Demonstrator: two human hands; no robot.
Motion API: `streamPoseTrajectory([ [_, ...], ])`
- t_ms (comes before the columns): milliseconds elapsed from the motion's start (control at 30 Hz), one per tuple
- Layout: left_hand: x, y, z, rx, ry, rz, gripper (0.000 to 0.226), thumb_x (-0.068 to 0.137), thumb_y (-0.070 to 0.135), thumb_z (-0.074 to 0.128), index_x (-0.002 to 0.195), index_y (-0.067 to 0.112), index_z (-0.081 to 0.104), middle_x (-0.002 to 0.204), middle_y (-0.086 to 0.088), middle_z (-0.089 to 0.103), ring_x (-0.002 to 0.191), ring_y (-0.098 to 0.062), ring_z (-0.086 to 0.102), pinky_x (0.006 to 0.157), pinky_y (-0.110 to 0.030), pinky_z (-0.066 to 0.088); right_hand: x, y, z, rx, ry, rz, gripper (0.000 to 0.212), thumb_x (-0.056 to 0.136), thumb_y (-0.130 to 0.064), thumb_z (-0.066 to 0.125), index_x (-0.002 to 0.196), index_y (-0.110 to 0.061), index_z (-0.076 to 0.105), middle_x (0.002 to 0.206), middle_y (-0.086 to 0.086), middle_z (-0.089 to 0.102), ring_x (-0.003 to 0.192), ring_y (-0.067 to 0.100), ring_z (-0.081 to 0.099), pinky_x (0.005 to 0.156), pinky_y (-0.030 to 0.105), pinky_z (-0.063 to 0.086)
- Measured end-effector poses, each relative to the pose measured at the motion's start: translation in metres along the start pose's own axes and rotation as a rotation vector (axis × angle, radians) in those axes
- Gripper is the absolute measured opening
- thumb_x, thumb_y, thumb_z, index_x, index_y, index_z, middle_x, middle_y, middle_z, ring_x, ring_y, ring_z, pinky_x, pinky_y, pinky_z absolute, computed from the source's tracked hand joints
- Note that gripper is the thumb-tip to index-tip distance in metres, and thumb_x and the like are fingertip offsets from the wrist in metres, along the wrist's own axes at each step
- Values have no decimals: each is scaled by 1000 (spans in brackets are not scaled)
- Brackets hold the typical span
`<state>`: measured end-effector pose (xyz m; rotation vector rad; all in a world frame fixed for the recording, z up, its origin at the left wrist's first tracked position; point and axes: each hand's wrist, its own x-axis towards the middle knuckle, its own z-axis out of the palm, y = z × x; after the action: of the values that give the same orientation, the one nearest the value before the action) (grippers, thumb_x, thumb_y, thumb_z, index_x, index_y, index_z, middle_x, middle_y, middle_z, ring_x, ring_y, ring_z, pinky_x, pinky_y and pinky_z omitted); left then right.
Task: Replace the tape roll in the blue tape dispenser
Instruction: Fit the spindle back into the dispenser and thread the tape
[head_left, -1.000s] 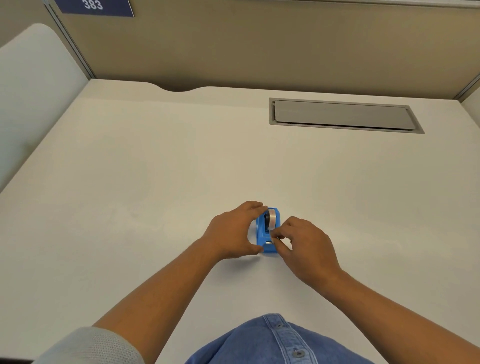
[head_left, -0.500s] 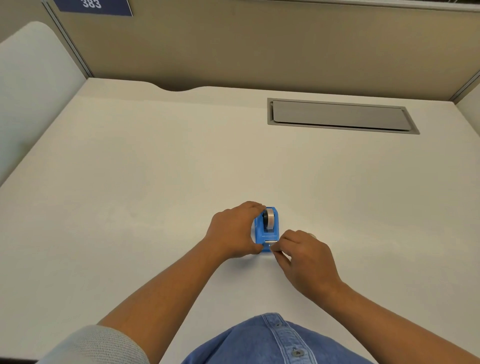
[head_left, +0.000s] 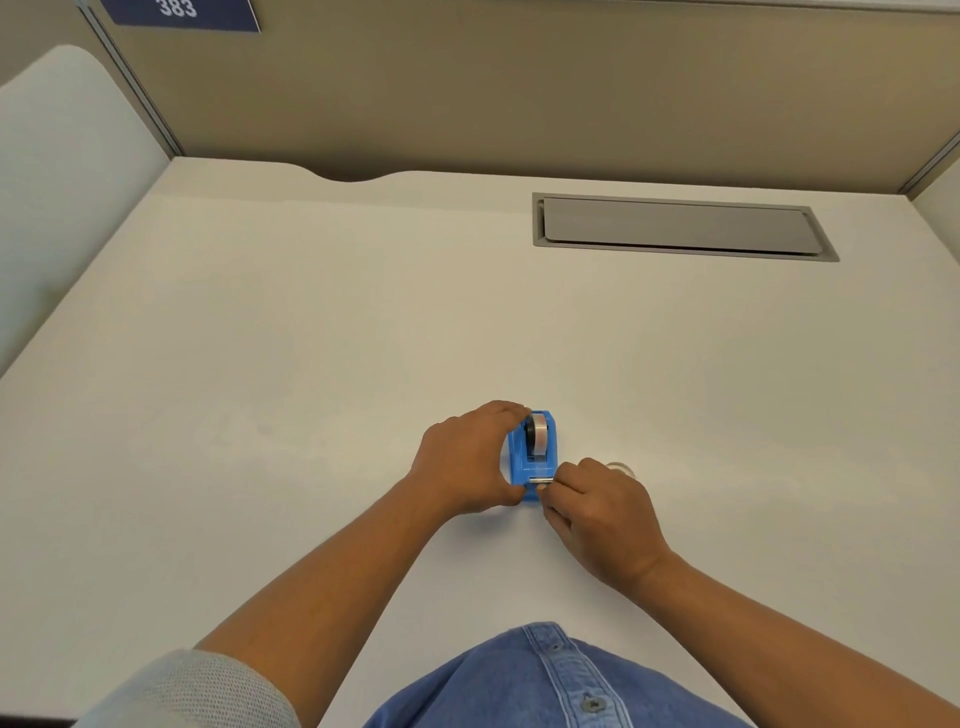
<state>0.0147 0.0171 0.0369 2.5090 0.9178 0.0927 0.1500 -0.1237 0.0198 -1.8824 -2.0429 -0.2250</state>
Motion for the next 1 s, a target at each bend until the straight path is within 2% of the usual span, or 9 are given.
streamPoseTrajectory([
  [133, 1, -1, 1, -5, -2, -1, 90, 61, 52, 78, 139, 35, 39, 142, 17, 49, 101, -10, 63, 75, -24, 43, -4, 1, 4, 8, -2, -21, 23, 69, -14, 85, 88, -8, 73, 72, 7, 68, 53, 20, 58, 46, 25, 48],
  [233, 1, -1, 2, -8, -3, -5, 90, 61, 51, 78, 140, 36, 37, 143, 18, 47, 100, -11, 63, 77, -27, 46, -9, 2, 3, -19, 1, -22, 26, 70, -12, 84, 93, -7, 74, 75, 6, 69, 55, 20, 59, 45, 25, 45],
  [367, 3, -2, 2, 4, -15, -6, 91, 63, 49, 77, 142, 34, 34, 146, 17, 43, 101, -11, 62, 77, -27, 47, -18, 1, 1, -54, -38, 2, 40, 71, -14, 83, 109, -8, 72, 84, 6, 73, 59, 22, 61, 46, 27, 48],
  [500, 2, -3, 3, -21, -52, -18, 98, 61, 54, 75, 145, 35, 29, 152, 19, 34, 107, -10, 61, 80, -27, 46, -20, -7, -2, -89, -150, 77, 50, 72, -18, 83, 119, -12, 68, 75, 3, 68, 56, 19, 56, 41, 27, 43],
  [633, 2, -3, 5, -20, -35, -20, 97, 64, 55, 74, 146, 34, 28, 153, 19, 33, 108, -10, 60, 81, -26, 46, -18, -19, -3, -124, -235, 127, 53, 69, -17, 81, 120, -11, 67, 69, 1, 61, 53, 18, 53, 36, 28, 36],
  [800, 2, -1, 7, -42, -7, -21, 93, 66, 52, 75, 146, 32, 31, 151, 16, 37, 107, -11, 61, 86, -29, 47, -11, -30, -5, -185, -296, 157, 53, 61, -16, 83, 112, -7, 71, 71, 3, 65, 48, 19, 54, 36, 26, 25],
  [1000, 2, 0, 5, -31, 8, -12, 93, 63, 52, 77, 144, 30, 36, 146, 14, 44, 100, -12, 63, 85, -31, 50, -6, -36, -5, -189, -375, 151, 54, 56, -14, 86, 108, -3, 72, 71, 6, 68, 44, 19, 54, 38, 24, 23],
])
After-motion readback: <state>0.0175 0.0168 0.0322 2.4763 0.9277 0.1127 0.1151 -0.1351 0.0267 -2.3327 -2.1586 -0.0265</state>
